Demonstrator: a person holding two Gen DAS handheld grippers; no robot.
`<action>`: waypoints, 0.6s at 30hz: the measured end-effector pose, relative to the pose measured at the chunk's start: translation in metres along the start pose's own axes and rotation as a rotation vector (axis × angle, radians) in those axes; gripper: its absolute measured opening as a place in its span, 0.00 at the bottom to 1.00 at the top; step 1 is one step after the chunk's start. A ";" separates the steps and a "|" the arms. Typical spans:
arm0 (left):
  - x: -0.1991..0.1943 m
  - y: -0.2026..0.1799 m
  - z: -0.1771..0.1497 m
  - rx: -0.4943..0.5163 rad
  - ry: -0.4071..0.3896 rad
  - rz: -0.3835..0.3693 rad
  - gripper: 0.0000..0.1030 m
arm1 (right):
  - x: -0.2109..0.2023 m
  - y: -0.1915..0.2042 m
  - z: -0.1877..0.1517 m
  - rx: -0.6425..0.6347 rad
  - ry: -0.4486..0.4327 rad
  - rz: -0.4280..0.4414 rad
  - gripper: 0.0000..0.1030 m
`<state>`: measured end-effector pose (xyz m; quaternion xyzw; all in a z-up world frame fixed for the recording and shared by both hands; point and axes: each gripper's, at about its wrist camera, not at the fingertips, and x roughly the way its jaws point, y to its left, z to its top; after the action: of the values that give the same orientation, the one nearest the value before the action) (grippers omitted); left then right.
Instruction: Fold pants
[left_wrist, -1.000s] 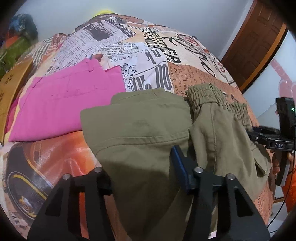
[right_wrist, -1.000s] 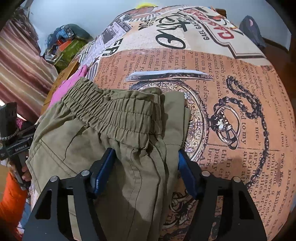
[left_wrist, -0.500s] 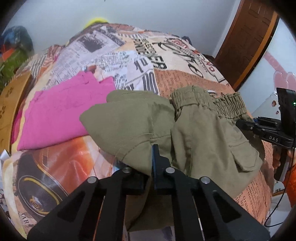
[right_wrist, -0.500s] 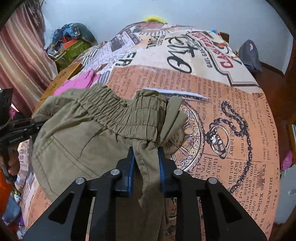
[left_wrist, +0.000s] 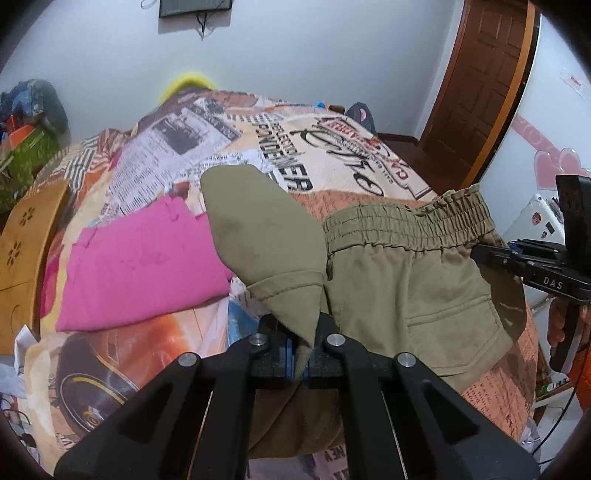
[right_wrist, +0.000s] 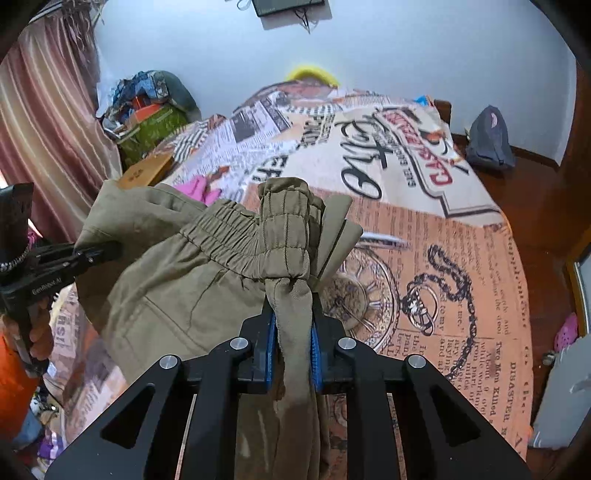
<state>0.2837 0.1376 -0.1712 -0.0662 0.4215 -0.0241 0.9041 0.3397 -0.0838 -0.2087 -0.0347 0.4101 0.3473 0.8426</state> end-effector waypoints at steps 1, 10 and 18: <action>-0.003 0.001 0.002 -0.010 -0.009 -0.004 0.03 | -0.003 0.002 0.002 -0.001 -0.008 -0.001 0.13; -0.038 0.017 0.016 -0.029 -0.099 -0.005 0.03 | -0.025 0.029 0.024 -0.030 -0.076 -0.027 0.13; -0.061 0.051 0.031 -0.038 -0.148 0.043 0.03 | -0.018 0.057 0.050 -0.076 -0.109 -0.012 0.13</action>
<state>0.2673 0.1973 -0.1121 -0.0758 0.3551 0.0080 0.9317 0.3303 -0.0337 -0.1497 -0.0503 0.3499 0.3589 0.8639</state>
